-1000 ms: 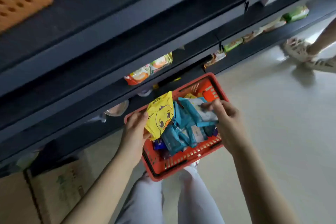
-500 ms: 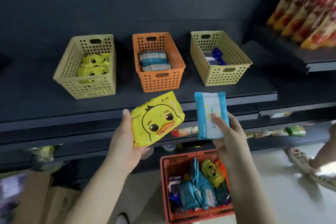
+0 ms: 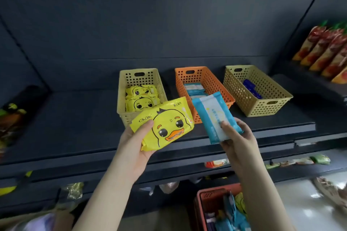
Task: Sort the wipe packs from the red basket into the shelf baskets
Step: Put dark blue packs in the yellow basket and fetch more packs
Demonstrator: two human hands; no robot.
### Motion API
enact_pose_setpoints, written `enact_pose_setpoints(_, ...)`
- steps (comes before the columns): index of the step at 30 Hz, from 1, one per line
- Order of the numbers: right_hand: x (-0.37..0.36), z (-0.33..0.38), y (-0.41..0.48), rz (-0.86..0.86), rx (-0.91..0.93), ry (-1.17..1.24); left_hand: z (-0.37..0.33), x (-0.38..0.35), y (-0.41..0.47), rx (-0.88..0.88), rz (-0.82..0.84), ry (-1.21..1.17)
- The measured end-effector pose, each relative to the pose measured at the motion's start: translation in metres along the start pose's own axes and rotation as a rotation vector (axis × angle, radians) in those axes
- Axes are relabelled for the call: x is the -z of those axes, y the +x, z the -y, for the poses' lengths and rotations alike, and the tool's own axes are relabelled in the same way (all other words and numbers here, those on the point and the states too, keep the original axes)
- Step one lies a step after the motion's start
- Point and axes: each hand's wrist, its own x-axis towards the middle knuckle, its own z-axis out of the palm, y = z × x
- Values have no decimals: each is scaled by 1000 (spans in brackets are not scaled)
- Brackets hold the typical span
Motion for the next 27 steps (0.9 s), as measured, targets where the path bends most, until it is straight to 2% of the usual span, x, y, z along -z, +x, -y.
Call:
enact_pose_setpoints(4,-16,12,31,3,51,6,-11,-8,32,-5,-11,-17)
enact_pose_setpoints(9,-26,29,112,-100,168,-195,-17,-34,97,-8,-62,8)
enact_pose_setpoints(12,-28,41,172,-72,170,-259,-19,-49,137,-22,-92,6)
enact_pose_setpoints(16,-30,46,234,-5,44,-354,-18,-62,181,-27,-159,1)
enact_pose_setpoints(20,-43,31,266,-62,-167,-395,-15,-66,216,-38,-229,-1)
enact_pose_setpoints(27,-68,2,267,-103,-604,-77,-19,-64,258,-27,-246,4)
